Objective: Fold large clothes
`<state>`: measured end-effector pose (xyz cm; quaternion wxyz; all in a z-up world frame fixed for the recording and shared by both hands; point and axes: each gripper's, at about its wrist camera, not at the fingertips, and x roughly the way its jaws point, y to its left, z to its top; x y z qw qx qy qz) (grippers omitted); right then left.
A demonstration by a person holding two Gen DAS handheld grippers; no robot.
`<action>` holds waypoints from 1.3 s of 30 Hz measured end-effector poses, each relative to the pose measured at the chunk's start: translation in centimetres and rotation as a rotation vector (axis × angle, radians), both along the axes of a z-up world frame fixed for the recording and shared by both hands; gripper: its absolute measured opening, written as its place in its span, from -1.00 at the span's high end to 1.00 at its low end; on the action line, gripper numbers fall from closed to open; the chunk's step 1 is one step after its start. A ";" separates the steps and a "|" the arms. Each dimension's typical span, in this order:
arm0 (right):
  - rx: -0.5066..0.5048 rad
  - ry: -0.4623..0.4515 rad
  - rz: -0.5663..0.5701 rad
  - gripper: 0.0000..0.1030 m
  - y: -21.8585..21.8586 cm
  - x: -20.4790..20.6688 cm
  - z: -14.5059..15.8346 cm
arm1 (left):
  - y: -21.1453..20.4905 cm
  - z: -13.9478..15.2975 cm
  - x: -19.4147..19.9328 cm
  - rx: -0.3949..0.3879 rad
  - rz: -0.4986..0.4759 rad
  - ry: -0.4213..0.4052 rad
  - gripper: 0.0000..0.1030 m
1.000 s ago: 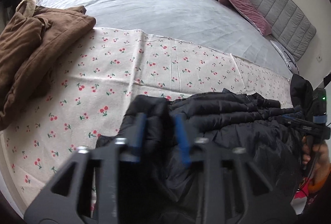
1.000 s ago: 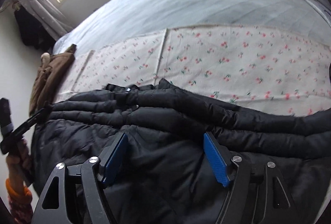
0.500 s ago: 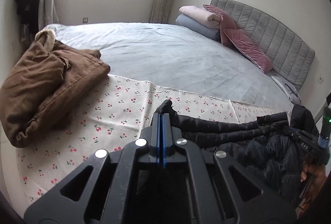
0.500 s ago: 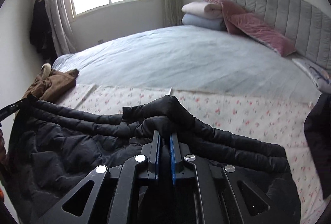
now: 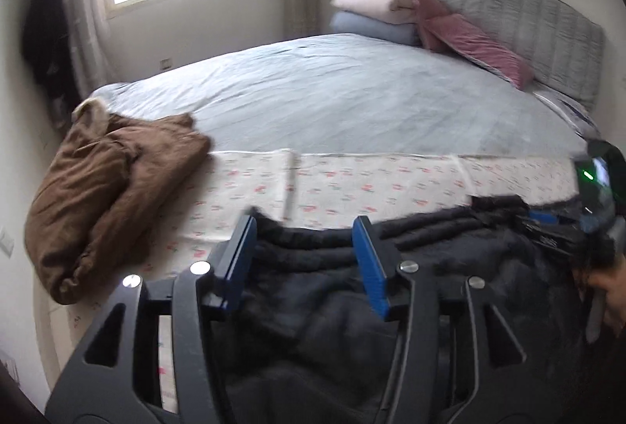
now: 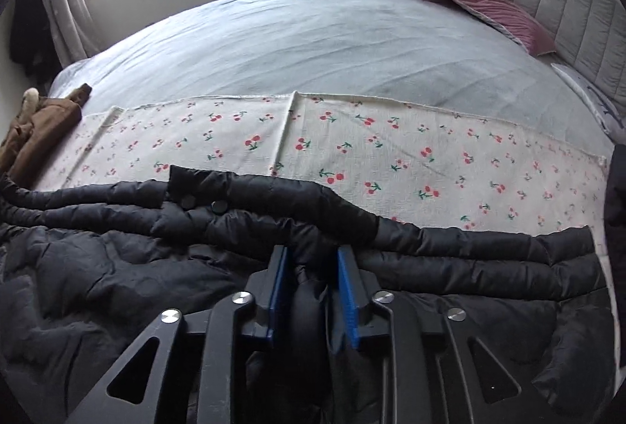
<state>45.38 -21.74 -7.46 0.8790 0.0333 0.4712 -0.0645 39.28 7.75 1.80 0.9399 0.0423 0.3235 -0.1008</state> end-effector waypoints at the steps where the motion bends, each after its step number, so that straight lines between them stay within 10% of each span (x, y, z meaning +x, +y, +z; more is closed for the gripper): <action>1: -0.013 -0.006 -0.004 0.26 0.2 -0.3 0.4 | -1.0 -0.2 -0.5 -0.001 -0.047 0.015 -0.07; 5: -0.061 -0.069 0.040 -0.40 1.5 -1.9 2.5 | -4.5 -3.1 -0.3 0.104 -0.143 0.092 -0.07; 10: -0.136 -0.037 0.085 -0.44 -0.9 -3.1 2.1 | -1.7 -6.2 3.1 0.139 -0.063 0.169 -0.07; 18: 0.031 0.023 -0.128 -0.44 -14.0 -5.7 0.1 | 6.4 -9.1 7.1 0.240 0.136 0.242 -0.15; 24: -0.116 0.037 -0.251 -0.44 -18.2 -9.7 1.7 | 9.0 -7.3 4.6 0.238 0.215 0.208 -0.18; 33: -0.006 -0.104 0.004 -0.58 -6.3 -16.2 7.3 | 0.9 -0.7 -6.8 -0.070 -0.064 0.109 -0.57; 39: 0.012 -0.078 0.192 -0.61 2.4 -17.9 5.8 | -5.0 -3.6 -11.2 -0.018 -0.190 0.152 -0.59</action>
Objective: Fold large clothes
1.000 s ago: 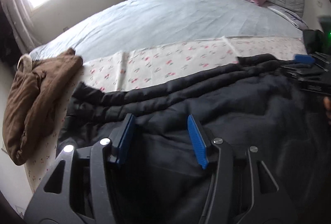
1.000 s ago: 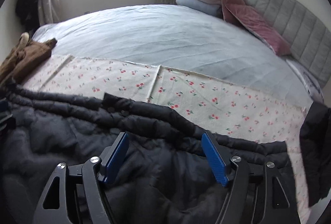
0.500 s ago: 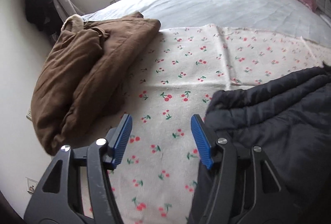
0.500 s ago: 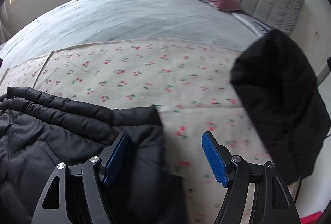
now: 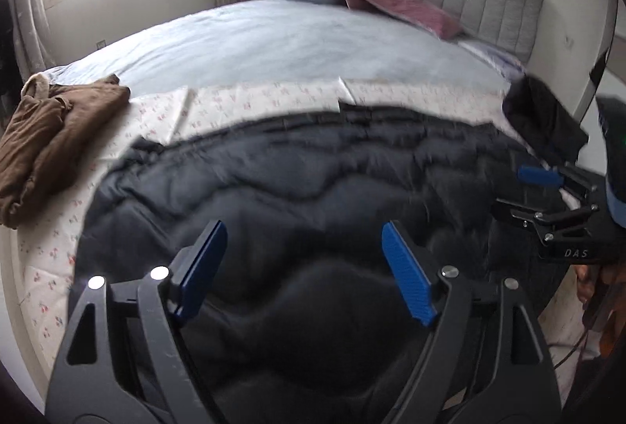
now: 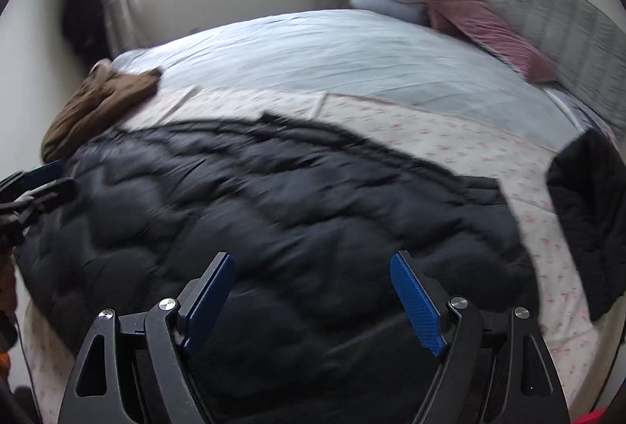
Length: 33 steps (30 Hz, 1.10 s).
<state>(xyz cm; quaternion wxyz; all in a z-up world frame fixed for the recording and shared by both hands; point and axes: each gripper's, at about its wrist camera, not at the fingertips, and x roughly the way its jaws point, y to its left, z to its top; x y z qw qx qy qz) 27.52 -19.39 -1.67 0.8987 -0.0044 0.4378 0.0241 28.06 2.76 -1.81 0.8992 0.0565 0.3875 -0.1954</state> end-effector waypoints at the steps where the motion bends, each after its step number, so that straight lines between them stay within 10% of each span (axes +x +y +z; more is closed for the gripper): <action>1: -0.014 0.011 0.006 -0.61 0.7 -0.2 -0.7 | -0.2 -1.1 -0.2 0.026 0.013 0.011 -0.59; 33: -0.038 0.175 -0.328 -0.65 -13.2 -11.4 -3.2 | 14.3 -1.5 -6.1 0.083 0.308 0.098 -0.61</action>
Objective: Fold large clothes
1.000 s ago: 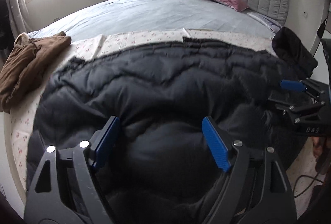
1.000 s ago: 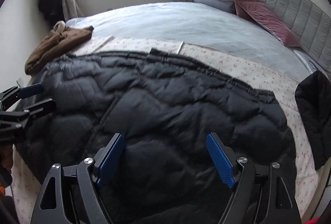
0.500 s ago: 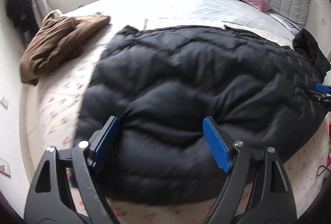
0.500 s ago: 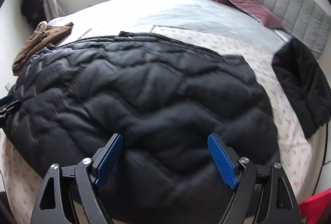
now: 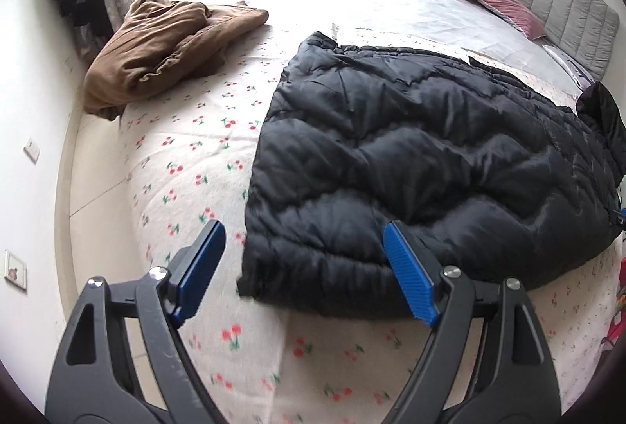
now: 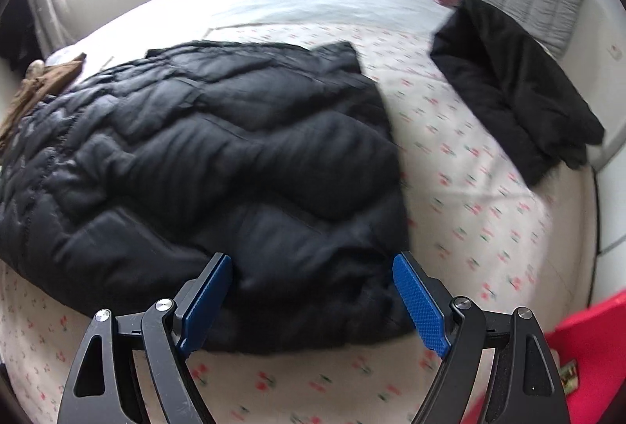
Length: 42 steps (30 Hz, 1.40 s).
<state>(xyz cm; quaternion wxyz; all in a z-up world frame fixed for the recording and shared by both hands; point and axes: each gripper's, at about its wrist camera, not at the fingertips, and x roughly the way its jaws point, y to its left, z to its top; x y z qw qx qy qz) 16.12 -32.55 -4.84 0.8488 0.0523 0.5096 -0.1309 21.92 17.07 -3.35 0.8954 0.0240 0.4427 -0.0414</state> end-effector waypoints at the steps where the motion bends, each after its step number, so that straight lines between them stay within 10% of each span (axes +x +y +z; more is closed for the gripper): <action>1: 0.002 0.005 -0.018 -0.65 -0.2 -0.4 0.2 | -0.3 0.4 -0.5 -0.003 -0.004 0.004 -0.61; 23: 0.016 -0.358 0.194 -0.79 13.2 -11.1 14.2 | -12.0 7.1 -12.0 0.001 -0.089 -0.067 -0.98; 42: 0.050 -0.237 0.088 -0.81 16.1 -12.8 7.8 | -14.1 3.5 -15.5 0.005 -0.054 0.005 -0.98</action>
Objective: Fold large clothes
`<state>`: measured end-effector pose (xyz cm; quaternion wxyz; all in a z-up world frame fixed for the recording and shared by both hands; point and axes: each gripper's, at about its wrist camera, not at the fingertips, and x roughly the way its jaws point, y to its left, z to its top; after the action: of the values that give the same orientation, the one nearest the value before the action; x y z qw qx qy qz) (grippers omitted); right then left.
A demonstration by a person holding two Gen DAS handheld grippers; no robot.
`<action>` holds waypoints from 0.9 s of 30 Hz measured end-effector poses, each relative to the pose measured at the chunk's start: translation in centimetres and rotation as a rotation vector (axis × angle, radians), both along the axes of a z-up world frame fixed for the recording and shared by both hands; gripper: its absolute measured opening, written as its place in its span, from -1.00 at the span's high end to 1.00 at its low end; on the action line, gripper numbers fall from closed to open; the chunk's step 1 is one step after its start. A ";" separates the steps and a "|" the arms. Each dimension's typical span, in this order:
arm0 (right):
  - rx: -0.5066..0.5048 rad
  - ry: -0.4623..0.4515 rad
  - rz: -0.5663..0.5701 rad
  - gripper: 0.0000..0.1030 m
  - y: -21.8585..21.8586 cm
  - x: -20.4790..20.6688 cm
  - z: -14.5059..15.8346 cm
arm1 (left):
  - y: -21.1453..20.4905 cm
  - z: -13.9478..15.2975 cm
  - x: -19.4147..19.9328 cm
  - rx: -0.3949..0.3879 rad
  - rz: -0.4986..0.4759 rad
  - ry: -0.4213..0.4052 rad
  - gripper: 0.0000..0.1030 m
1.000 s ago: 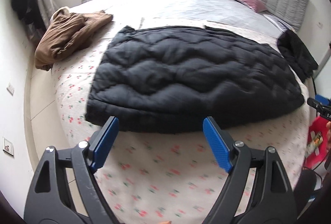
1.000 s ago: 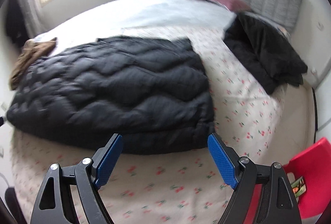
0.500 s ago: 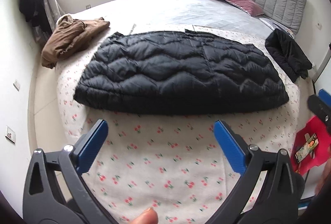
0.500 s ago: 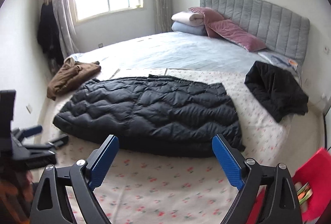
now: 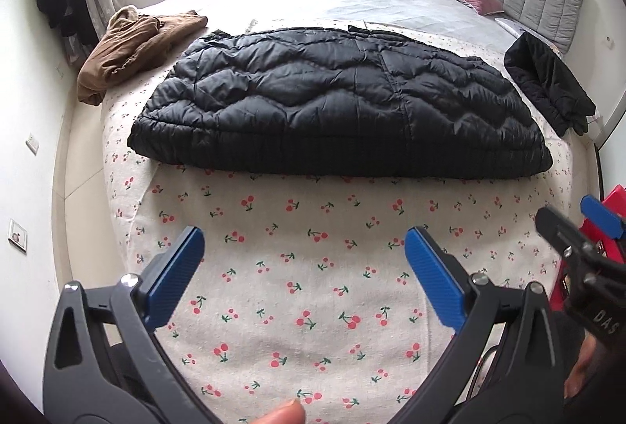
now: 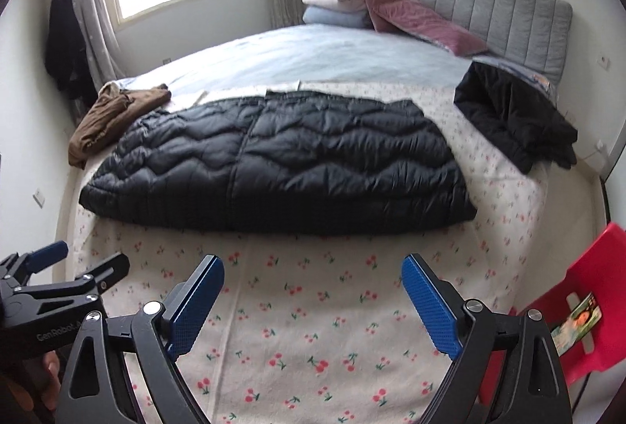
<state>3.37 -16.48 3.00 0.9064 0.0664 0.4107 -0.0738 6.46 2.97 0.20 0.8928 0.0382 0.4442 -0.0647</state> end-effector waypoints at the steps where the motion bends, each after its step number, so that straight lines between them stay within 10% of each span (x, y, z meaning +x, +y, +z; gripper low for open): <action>1: -0.003 0.007 0.000 -0.81 0.1 0.0 -0.3 | 0.0 -0.1 0.0 -0.002 -0.001 0.003 -0.98; 27: 0.015 0.078 0.004 -0.81 0.3 0.9 -2.7 | -1.1 -1.4 -0.2 0.012 -0.031 0.037 -0.98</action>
<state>4.24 -16.21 0.30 0.8892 0.0693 0.4465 -0.0715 6.29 1.88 -1.18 0.8830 0.0492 0.4603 -0.0768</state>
